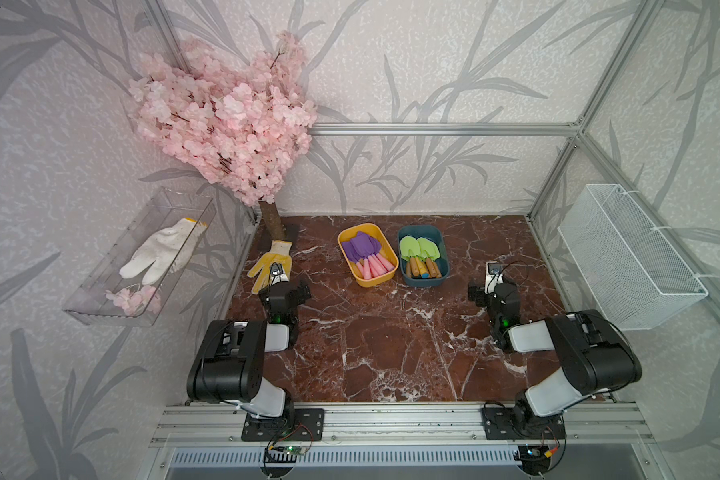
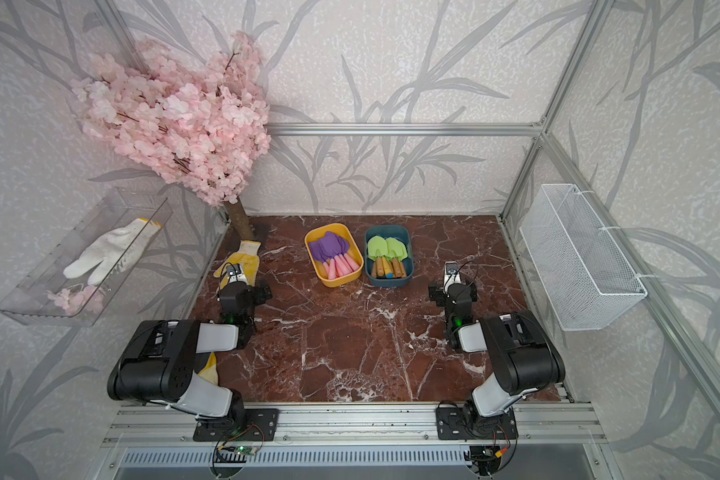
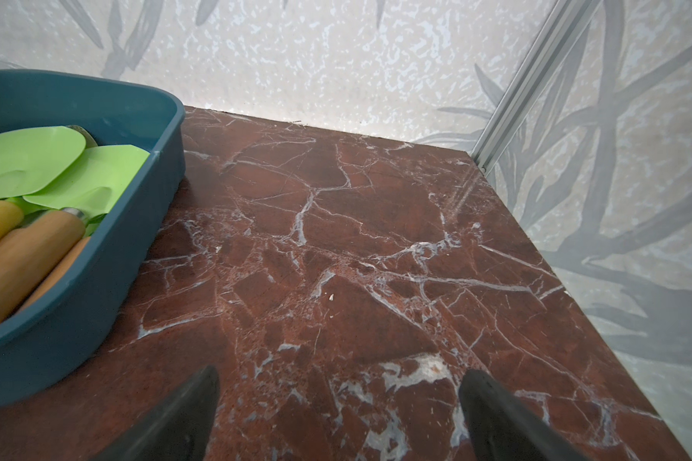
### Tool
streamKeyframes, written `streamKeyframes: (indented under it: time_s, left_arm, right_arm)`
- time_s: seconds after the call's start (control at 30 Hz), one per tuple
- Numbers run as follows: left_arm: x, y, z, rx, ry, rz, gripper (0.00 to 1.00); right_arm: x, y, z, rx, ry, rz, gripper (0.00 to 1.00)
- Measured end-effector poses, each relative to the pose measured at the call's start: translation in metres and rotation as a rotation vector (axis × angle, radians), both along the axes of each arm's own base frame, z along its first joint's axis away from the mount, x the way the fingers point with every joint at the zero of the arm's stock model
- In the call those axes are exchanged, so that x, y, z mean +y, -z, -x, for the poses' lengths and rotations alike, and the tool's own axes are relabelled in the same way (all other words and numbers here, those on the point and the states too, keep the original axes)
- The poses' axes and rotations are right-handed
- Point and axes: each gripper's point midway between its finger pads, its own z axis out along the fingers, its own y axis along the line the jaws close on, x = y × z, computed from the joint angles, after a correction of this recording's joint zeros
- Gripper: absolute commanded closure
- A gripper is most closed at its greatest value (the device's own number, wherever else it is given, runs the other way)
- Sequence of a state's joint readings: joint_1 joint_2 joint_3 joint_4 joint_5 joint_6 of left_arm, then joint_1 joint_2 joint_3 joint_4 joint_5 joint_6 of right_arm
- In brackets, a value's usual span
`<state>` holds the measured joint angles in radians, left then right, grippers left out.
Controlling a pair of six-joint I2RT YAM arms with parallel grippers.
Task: Sort the small shovels by color and place them into the storage box
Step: Reset both arms
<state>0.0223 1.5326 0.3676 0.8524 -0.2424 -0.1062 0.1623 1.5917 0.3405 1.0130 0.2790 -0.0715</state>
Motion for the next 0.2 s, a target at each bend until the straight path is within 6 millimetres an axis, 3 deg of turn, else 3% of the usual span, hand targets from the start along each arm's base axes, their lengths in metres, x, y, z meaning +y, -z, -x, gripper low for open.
streamKeyframes:
  time_s: [0.2]
  left_arm:
    - [-0.0003,0.0003,-0.0004,0.004,0.001,-0.001,0.0]
  right_arm:
    - [0.0,0.0,0.0,0.0,0.0,0.0,0.01]
